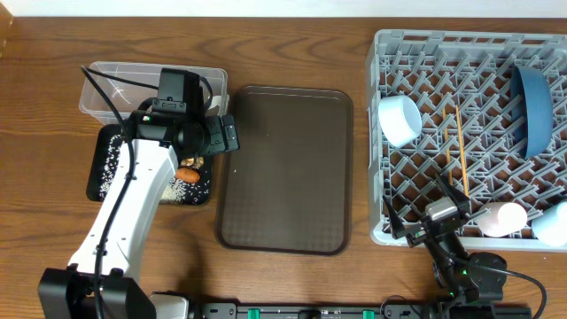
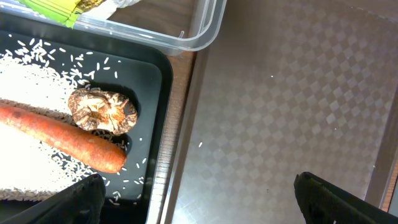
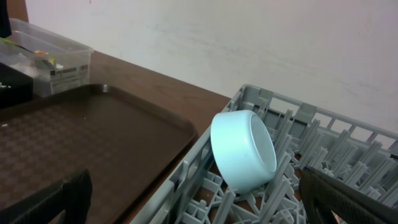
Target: Sort waste into correct bins and load items into the dishwasher rack
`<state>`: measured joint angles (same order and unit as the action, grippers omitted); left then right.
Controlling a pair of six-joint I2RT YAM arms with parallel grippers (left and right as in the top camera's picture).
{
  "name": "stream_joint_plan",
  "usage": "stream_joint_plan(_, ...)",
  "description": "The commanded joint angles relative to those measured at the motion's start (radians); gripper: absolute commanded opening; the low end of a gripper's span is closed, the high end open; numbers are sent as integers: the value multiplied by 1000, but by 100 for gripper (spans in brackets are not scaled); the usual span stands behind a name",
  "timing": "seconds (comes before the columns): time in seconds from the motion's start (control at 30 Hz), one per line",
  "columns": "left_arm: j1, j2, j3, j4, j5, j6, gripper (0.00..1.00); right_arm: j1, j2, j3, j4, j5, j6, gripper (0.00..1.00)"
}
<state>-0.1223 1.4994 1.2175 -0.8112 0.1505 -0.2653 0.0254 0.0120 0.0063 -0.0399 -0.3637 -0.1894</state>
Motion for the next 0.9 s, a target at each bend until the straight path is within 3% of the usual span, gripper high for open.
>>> stream_joint_plan(0.0,3,-16,4,-3,-5,1,98,-13,-5,-1,-5,-7,-6,99)
stream_joint_plan(0.23,-12,-66,-49,-3,-5,1,98,-13,-5,-1,-5,-7,-6,99)
stream_joint_plan(0.4,-29,-239,-149,-12,-17,2,98,-13,-5,-1,-5,-7,-6,99)
stream_joint_plan(0.5,-29,-406,-241,7,-98,2,98,-13,-5,-1,-5,-7,-6,99)
stream_joint_plan(0.7,-29,-775,-497,364,-116,162,98,-13,-5,-1,-5,-7,-6,99)
stream_joint_plan(0.87,-29,-1003,-676,557,-68,307,98,-13,-5,-1,-5,-7,-6,99)
